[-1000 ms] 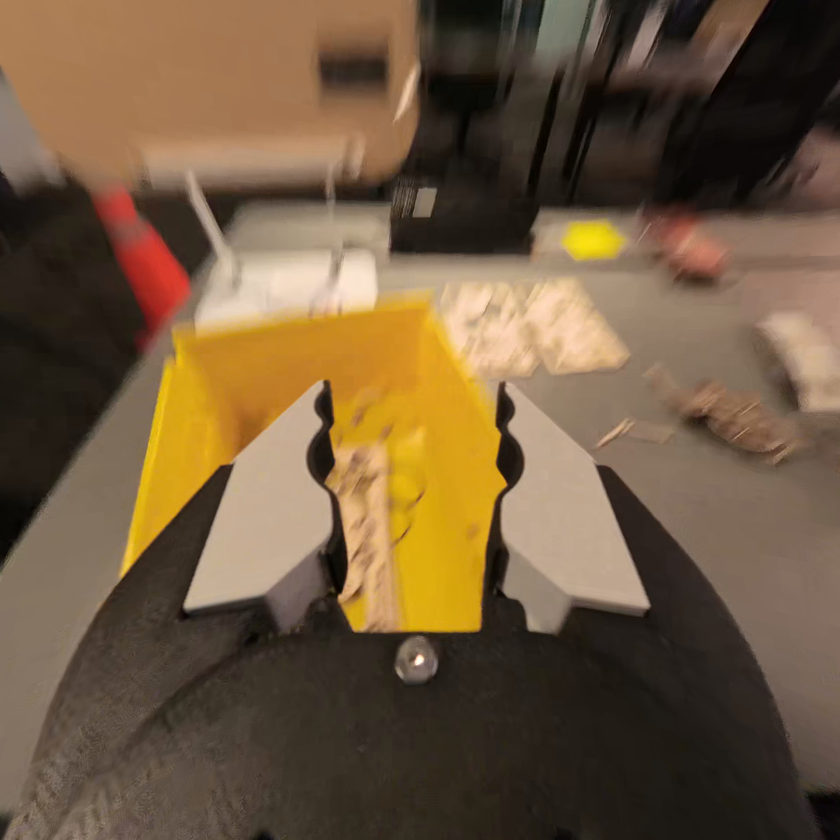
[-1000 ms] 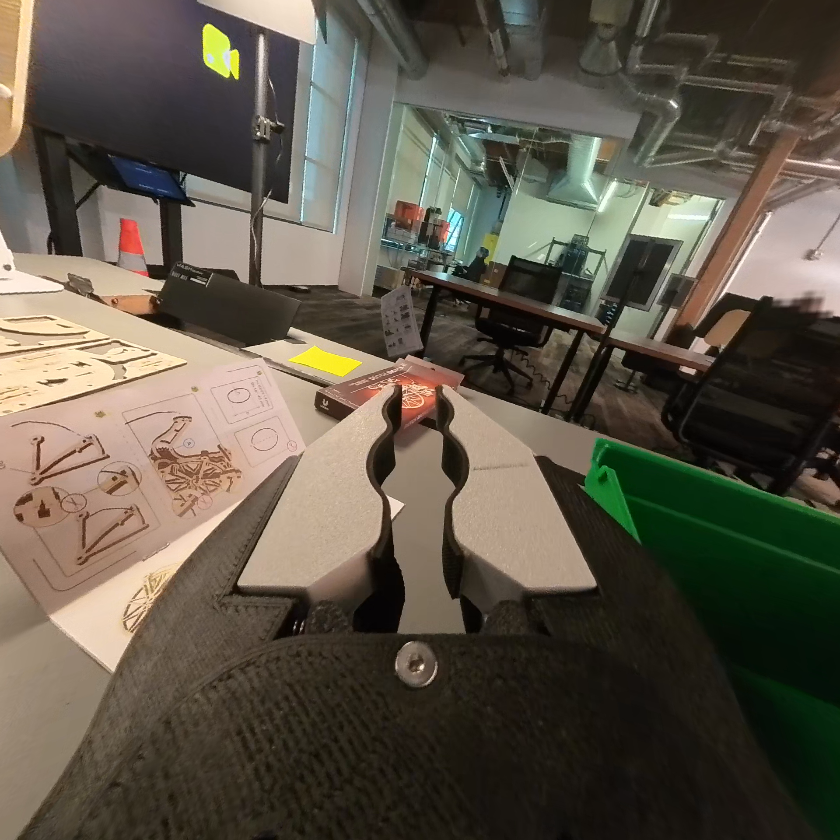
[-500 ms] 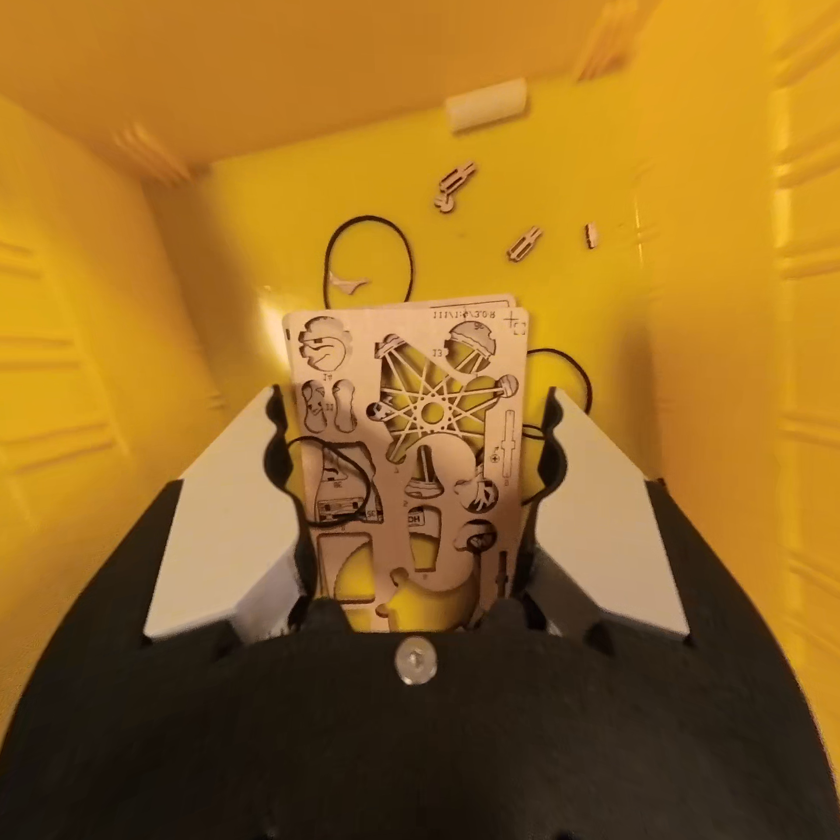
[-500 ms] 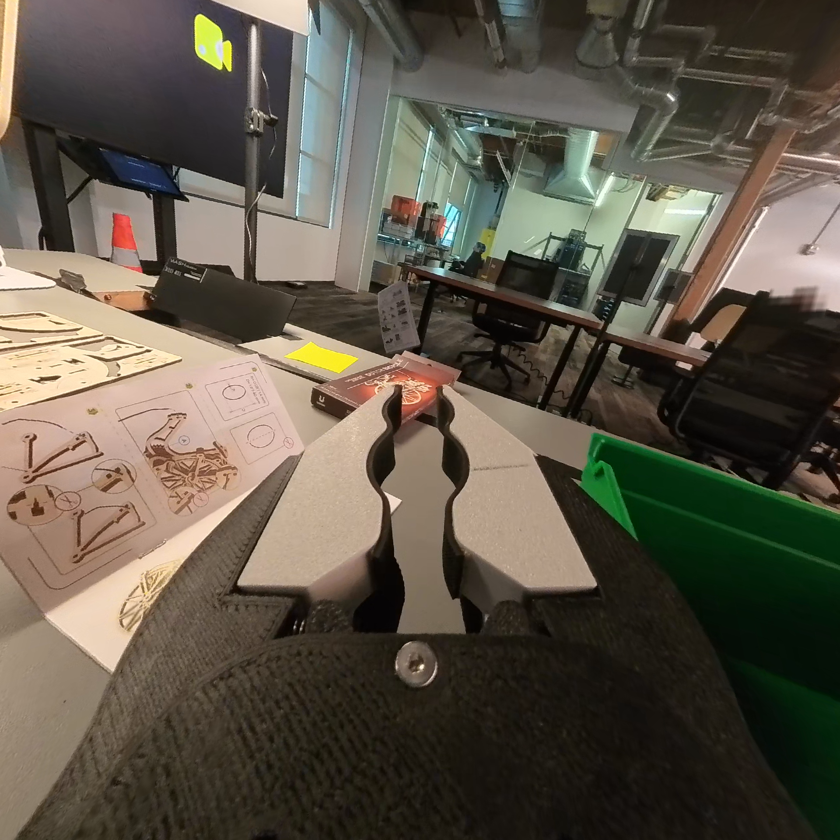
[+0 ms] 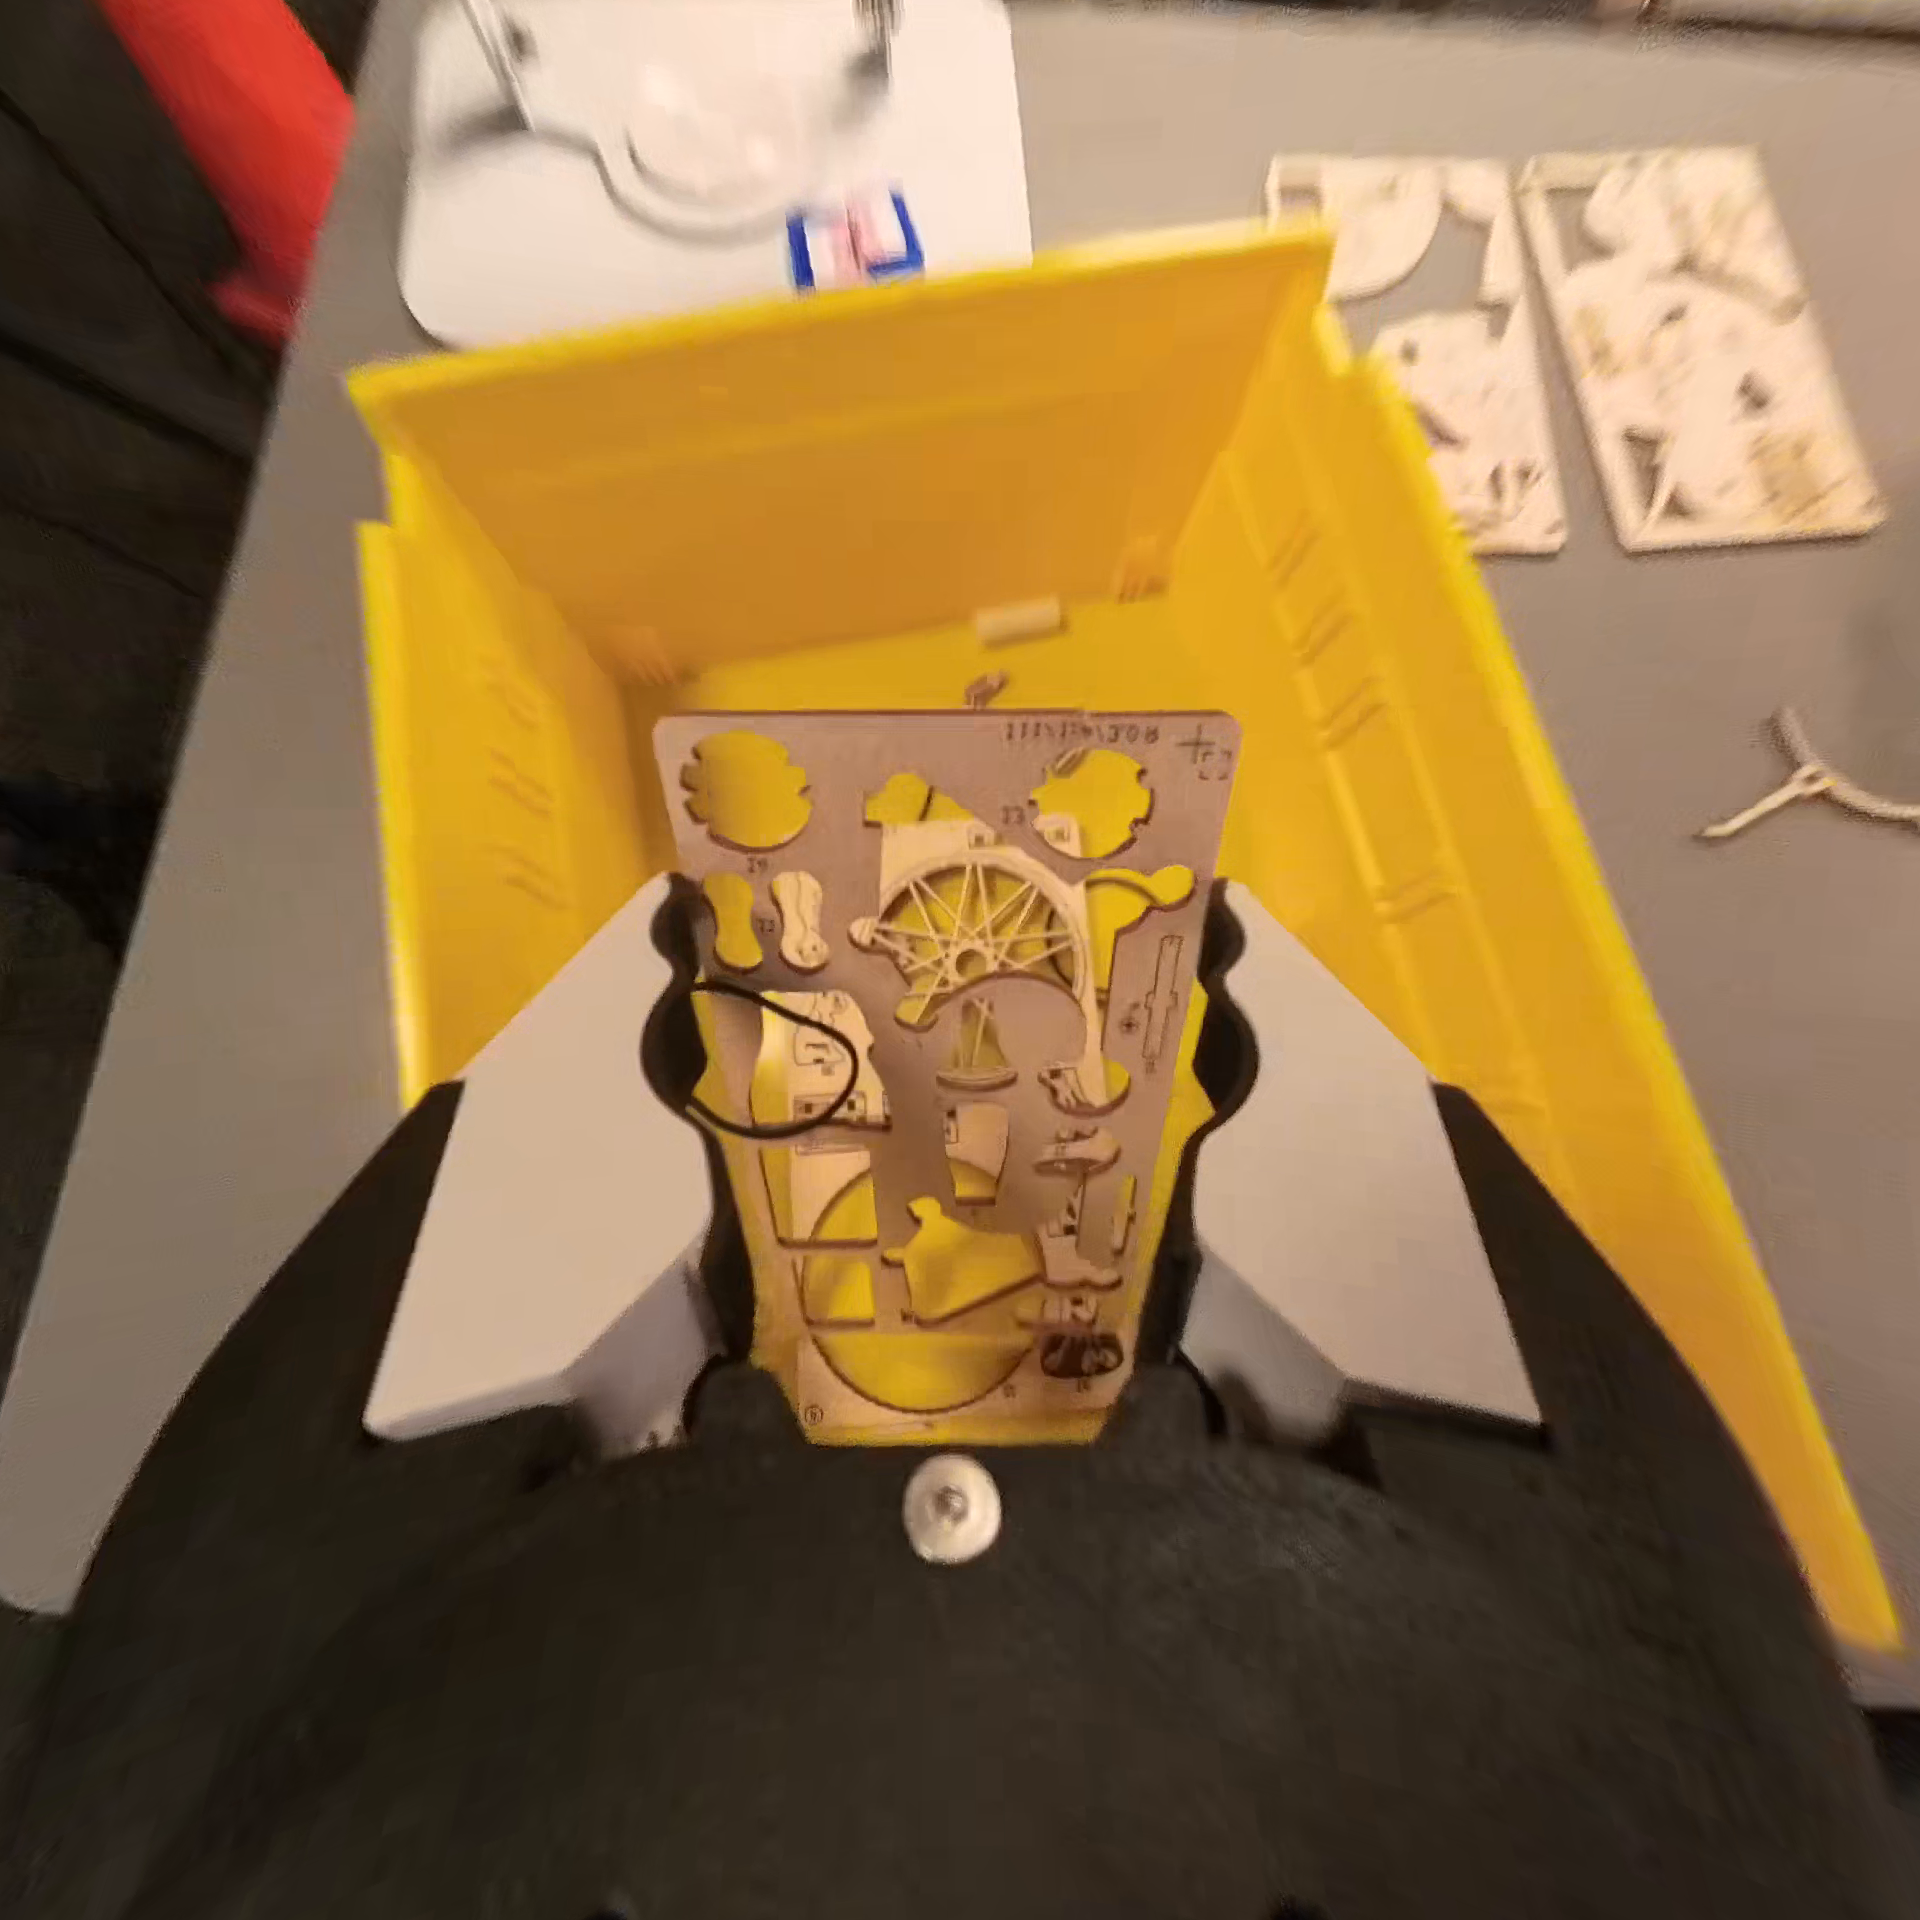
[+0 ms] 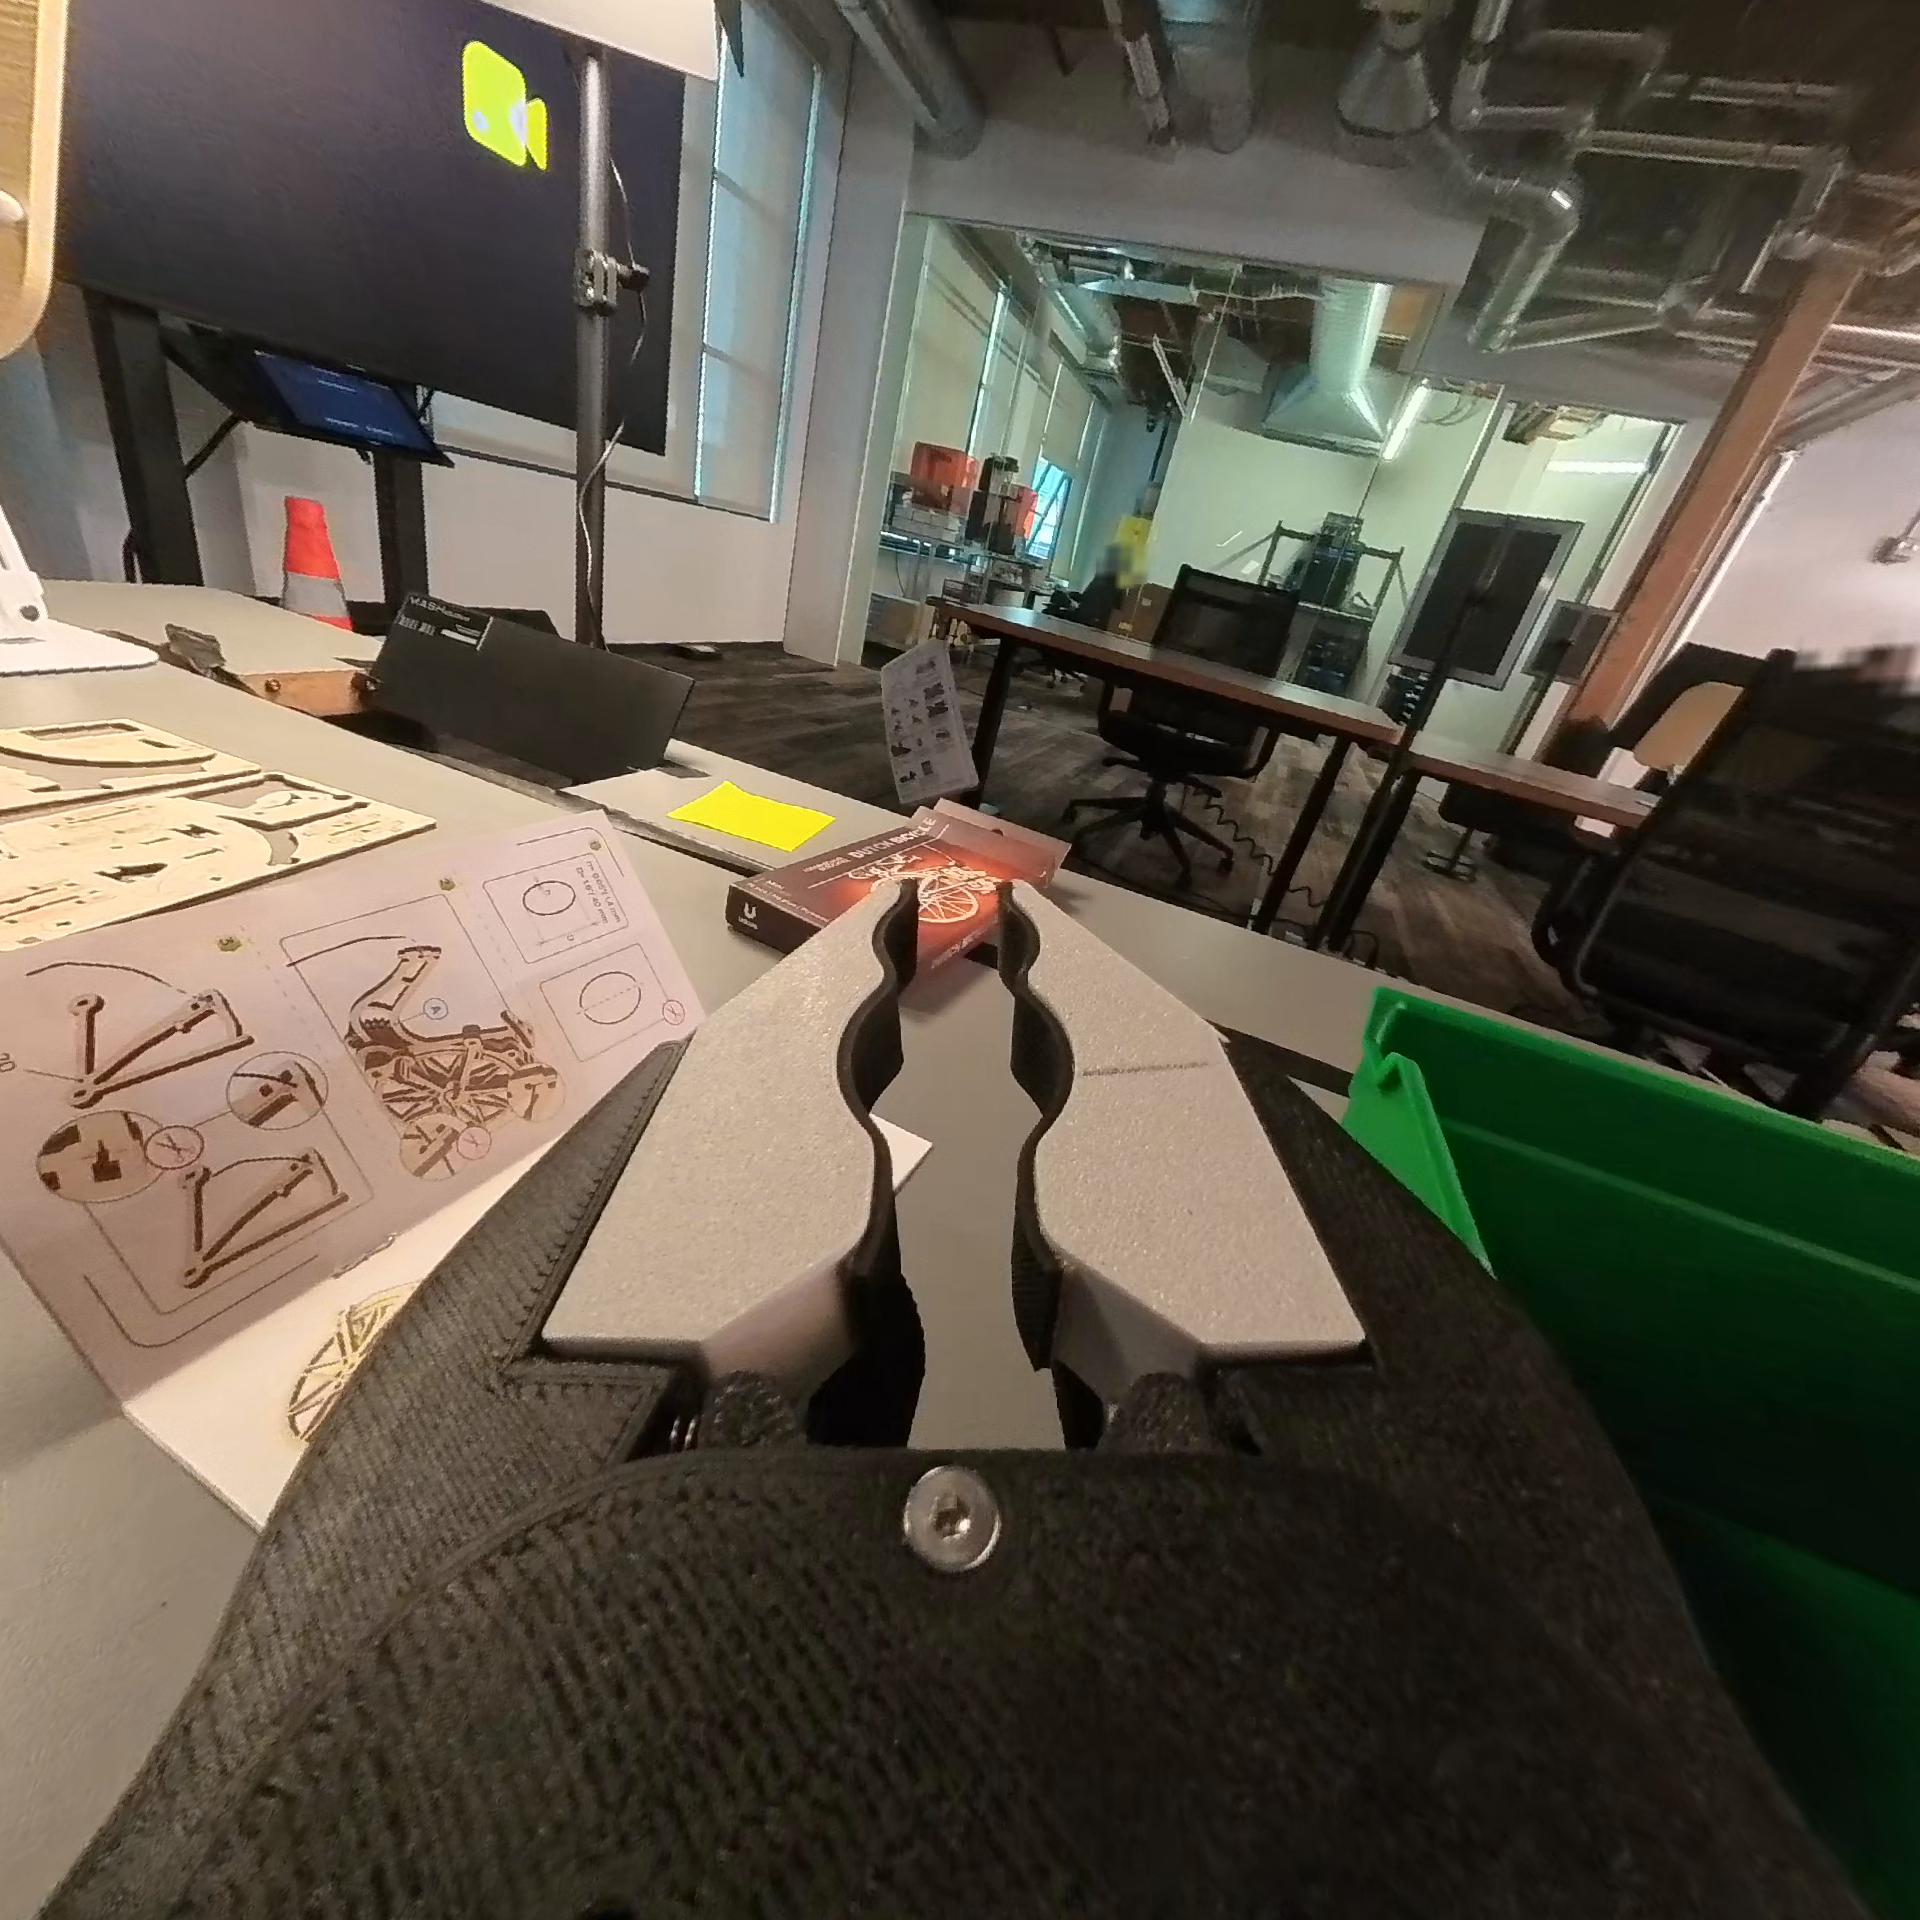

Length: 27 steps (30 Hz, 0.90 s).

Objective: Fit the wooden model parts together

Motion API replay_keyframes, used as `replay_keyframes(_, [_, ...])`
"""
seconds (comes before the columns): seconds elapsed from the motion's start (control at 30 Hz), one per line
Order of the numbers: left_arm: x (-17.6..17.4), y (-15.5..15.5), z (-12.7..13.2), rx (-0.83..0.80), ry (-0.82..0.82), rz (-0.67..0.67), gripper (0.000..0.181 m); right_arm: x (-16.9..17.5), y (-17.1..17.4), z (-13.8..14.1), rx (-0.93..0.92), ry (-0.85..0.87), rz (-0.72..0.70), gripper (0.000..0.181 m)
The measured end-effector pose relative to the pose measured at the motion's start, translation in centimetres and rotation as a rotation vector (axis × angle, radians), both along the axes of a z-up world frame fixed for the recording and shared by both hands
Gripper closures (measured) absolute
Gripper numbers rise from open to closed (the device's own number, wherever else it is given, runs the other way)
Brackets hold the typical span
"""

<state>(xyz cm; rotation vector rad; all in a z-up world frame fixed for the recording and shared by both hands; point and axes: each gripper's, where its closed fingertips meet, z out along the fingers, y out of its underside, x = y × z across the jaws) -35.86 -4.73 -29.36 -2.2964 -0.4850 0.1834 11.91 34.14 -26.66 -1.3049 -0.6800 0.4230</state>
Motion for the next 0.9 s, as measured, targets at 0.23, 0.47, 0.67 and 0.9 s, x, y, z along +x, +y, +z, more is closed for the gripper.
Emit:
replay_keyframes(0.23, [-0.3, -1.7, 5.7, 0.317, 0.072, 0.030, 0.085, -0.2, -0.1, 0.0, -0.003, -0.001, 0.009, 0.168])
replay_keyframes(0.47, [-0.2, -2.6, 6.1, 0.417, 0.034, 0.043, 0.085, -0.2, -0.1, -0.1, -0.005, 0.001, 0.012, 0.168])
replay_keyframes(0.67, [-0.1, -2.8, 6.4, 0.409, 0.022, 0.043, 0.085, -0.2, -0.1, -0.1, -0.005, 0.001, 0.012, 0.168])
replay_keyframes(0.9, [-0.7, -4.4, 8.2, 0.394, 0.052, 0.065, 0.085, -0.2, -0.1, -0.1, -0.009, 0.002, 0.015, 0.168])
